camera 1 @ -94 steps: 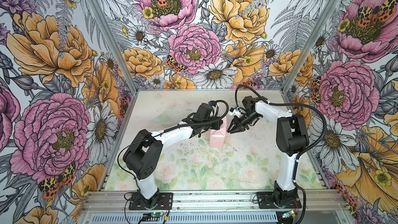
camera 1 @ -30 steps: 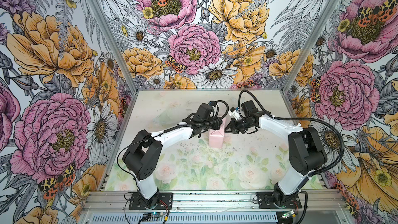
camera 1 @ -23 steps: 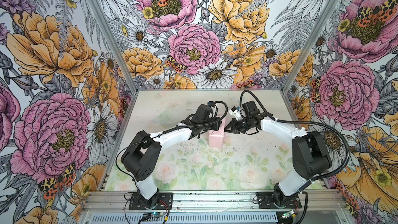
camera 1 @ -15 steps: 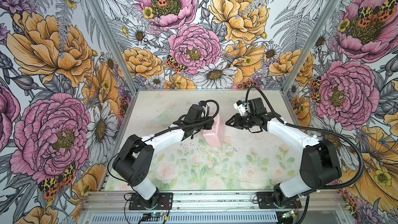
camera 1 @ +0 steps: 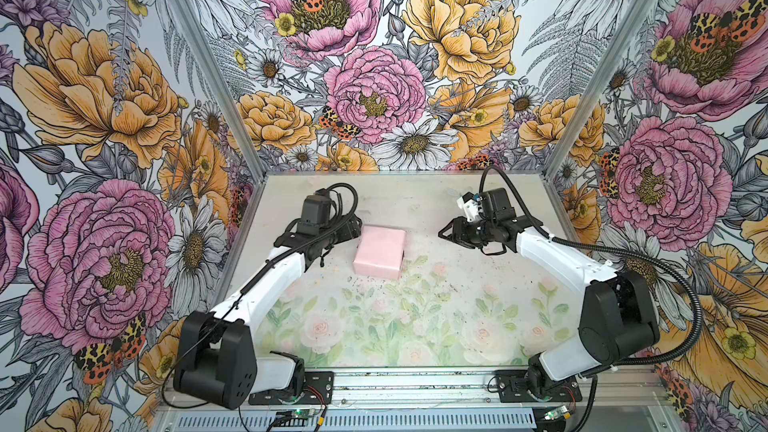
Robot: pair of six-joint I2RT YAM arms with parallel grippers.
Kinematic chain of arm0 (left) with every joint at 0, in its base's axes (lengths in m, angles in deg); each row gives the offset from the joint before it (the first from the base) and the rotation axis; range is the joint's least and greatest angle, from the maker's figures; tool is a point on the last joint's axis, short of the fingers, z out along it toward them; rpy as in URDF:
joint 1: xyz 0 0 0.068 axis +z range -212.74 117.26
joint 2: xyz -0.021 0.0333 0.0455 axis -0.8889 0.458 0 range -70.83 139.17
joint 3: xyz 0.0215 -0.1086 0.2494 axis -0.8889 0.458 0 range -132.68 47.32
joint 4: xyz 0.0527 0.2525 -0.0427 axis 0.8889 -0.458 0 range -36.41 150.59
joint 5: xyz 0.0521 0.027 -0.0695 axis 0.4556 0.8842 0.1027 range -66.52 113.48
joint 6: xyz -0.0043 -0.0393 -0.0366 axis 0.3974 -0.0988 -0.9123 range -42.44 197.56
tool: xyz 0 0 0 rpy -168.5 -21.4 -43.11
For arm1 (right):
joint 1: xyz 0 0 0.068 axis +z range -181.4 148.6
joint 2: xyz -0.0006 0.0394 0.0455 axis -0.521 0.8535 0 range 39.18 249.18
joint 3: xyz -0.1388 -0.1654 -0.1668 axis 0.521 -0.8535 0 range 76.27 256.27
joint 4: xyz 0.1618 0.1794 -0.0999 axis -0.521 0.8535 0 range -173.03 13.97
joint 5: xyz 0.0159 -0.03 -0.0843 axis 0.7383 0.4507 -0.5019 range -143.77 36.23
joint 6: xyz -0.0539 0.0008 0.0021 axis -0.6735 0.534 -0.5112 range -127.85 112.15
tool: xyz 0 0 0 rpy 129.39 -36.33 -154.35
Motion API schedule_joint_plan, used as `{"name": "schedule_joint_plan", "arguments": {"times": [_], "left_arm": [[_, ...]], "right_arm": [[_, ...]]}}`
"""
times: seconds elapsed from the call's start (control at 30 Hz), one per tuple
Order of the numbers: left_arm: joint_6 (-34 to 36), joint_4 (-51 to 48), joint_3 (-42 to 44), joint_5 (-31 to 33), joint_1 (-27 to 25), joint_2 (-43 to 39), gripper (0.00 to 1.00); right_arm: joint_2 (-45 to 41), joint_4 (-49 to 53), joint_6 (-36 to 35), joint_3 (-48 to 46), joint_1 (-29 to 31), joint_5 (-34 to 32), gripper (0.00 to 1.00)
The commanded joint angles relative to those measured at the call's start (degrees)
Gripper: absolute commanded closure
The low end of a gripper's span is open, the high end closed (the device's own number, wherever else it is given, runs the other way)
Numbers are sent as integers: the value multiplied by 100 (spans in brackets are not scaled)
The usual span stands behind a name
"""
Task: Wrap the gift box in paper
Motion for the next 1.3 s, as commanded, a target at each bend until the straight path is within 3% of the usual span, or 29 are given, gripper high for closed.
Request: {"name": "schedule_joint_plan", "arguments": {"times": [0.0, 0.33, 0.63, 0.83, 0.97, 1.0, 1.13, 1.27], "left_arm": [[-168, -248, 208, -307, 169, -88, 16], [-410, 432, 409, -671, -278, 956, 13], [-804, 969, -22, -633, -1563, 1828, 14], [-813, 774, -725, -400, -2325, 2089, 13], [-410, 331, -782, 222, -2018, 1585, 10], [-304, 265, -732, 385, -1864, 1395, 4], [290, 173, -269, 1404, -1088, 329, 1], [1233, 895, 596, 2560, -606, -738, 1]], "right_arm": [[-93, -55, 83, 93, -31, -223, 57], [-192, -63, 131, -21, -121, -290, 57], [-801, -61, 195, -457, -566, -439, 57], [-1171, -64, 126, -729, -1033, -582, 57], [-1311, -64, -163, -740, -1396, -935, 58], [-1345, -64, -254, -721, -1487, -1096, 58], [-1498, -128, -797, -611, -1787, -2078, 56], [-1670, -780, -1287, -906, -1857, -3216, 55]]}}
